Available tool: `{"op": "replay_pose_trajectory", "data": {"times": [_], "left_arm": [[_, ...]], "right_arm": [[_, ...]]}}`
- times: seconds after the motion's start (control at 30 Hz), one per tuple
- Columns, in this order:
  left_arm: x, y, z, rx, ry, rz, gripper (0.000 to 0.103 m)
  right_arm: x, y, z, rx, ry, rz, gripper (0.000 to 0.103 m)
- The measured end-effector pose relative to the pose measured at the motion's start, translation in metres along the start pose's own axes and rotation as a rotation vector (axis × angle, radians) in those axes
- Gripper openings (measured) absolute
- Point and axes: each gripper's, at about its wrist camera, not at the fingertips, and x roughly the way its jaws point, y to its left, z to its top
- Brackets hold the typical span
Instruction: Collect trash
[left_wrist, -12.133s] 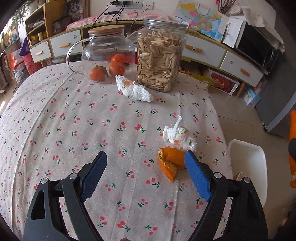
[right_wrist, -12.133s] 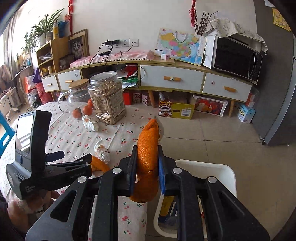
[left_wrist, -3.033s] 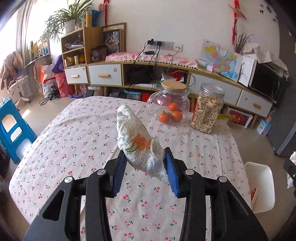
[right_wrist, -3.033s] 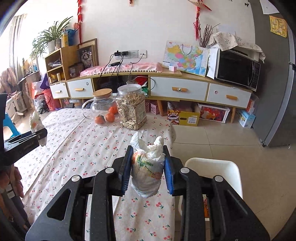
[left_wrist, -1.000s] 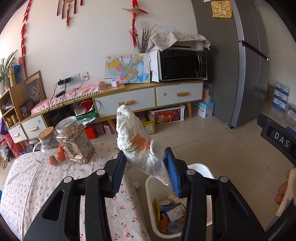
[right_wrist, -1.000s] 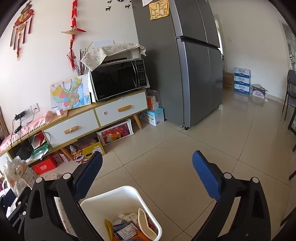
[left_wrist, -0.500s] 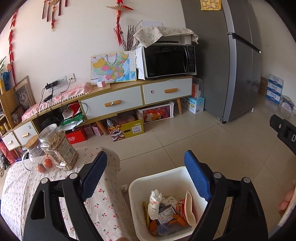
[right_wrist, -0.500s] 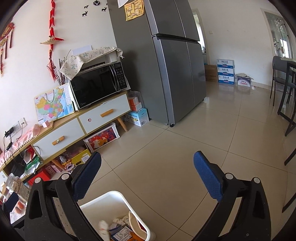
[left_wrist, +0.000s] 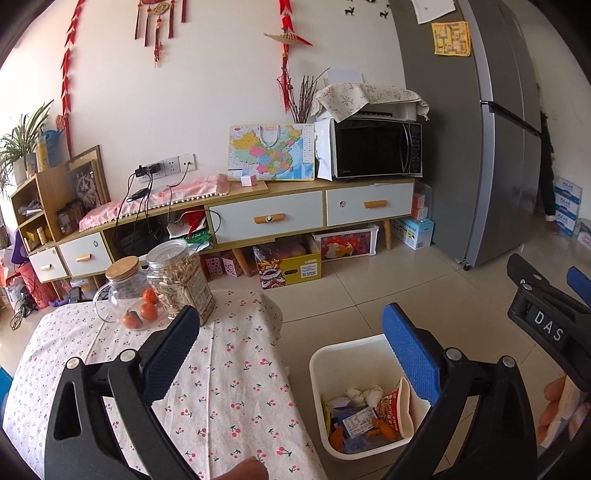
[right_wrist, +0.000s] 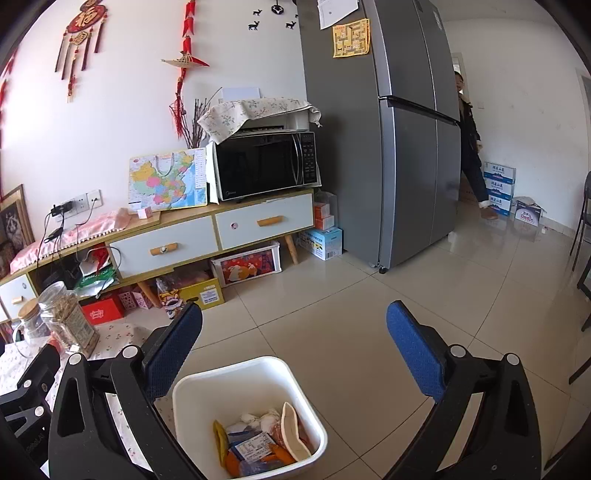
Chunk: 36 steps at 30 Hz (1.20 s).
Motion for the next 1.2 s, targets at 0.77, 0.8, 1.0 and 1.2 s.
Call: {"op": "replay_pose_trajectory", "data": {"times": [0.77,0.8,1.0,1.2], "left_arm": [[-0.055,0.167,-0.097,-0.168,0.122,0.237,0.096],[-0.055,0.173,-0.102,-0.178,0.129,0.243,0.096],[-0.053,0.205,-0.120,-0.228,0.167,0.254,0.096],[-0.046,0.217,-0.130,-0.259,0.226,0.243,0.096]], "right_arm": [[-0.088,0.149,-0.090,-0.238,0.067,0.261,0.096],[-0.089,0.153,-0.094,-0.247,0.074,0.265,0.096],[-0.088,0.177,-0.110,-0.306,0.093,0.271,0.096],[-0.085,0.191,-0.120,-0.319,0.108,0.291,0.096]]}}
